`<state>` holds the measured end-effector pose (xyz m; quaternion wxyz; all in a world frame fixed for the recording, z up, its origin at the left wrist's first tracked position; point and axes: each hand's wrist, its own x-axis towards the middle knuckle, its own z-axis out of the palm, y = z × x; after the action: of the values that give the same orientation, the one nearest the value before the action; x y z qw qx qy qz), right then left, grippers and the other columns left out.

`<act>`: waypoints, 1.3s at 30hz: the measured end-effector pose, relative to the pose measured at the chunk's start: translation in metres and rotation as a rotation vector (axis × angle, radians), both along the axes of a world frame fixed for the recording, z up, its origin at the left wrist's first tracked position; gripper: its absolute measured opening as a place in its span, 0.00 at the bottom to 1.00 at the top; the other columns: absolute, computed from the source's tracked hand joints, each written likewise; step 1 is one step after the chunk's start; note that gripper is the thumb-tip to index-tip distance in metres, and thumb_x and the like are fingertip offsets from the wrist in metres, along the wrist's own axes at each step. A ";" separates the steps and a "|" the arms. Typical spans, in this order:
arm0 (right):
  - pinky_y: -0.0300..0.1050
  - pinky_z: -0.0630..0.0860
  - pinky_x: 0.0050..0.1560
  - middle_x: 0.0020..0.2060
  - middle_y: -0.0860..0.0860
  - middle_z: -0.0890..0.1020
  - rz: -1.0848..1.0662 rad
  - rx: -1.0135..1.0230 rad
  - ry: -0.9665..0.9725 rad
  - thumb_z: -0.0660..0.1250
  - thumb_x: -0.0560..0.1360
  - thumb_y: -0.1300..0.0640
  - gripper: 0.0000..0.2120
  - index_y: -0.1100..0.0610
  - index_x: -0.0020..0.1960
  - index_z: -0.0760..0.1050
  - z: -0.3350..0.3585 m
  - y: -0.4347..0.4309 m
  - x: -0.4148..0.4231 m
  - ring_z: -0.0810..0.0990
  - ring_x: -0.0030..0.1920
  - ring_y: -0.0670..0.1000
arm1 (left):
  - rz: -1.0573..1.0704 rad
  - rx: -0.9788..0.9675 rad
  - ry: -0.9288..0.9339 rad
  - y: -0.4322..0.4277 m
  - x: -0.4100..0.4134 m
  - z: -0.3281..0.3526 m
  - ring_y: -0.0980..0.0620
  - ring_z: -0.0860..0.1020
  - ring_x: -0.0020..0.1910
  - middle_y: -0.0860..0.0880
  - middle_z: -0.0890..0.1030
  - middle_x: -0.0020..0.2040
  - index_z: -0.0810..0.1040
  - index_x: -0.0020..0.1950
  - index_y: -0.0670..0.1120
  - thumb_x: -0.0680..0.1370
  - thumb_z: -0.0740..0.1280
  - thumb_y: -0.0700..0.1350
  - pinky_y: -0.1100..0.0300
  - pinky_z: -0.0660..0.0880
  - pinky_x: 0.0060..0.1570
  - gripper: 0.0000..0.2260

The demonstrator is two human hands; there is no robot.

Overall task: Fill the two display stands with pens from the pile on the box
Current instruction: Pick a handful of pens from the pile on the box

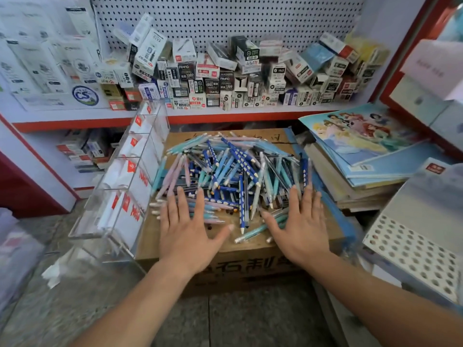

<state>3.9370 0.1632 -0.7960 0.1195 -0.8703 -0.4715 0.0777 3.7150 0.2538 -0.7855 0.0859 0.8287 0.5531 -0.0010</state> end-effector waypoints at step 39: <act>0.54 0.32 0.79 0.79 0.55 0.29 0.215 -0.029 -0.026 0.44 0.77 0.26 0.45 0.50 0.83 0.34 0.000 0.000 -0.031 0.26 0.78 0.55 | -0.199 0.040 0.027 0.000 0.011 -0.009 0.44 0.22 0.76 0.43 0.23 0.78 0.27 0.80 0.54 0.70 0.40 0.83 0.39 0.32 0.77 0.50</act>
<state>3.9057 0.1631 -0.7962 0.0917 -0.8174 -0.5623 0.0853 3.7262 0.2542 -0.7946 0.0614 0.8811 0.4689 -0.0094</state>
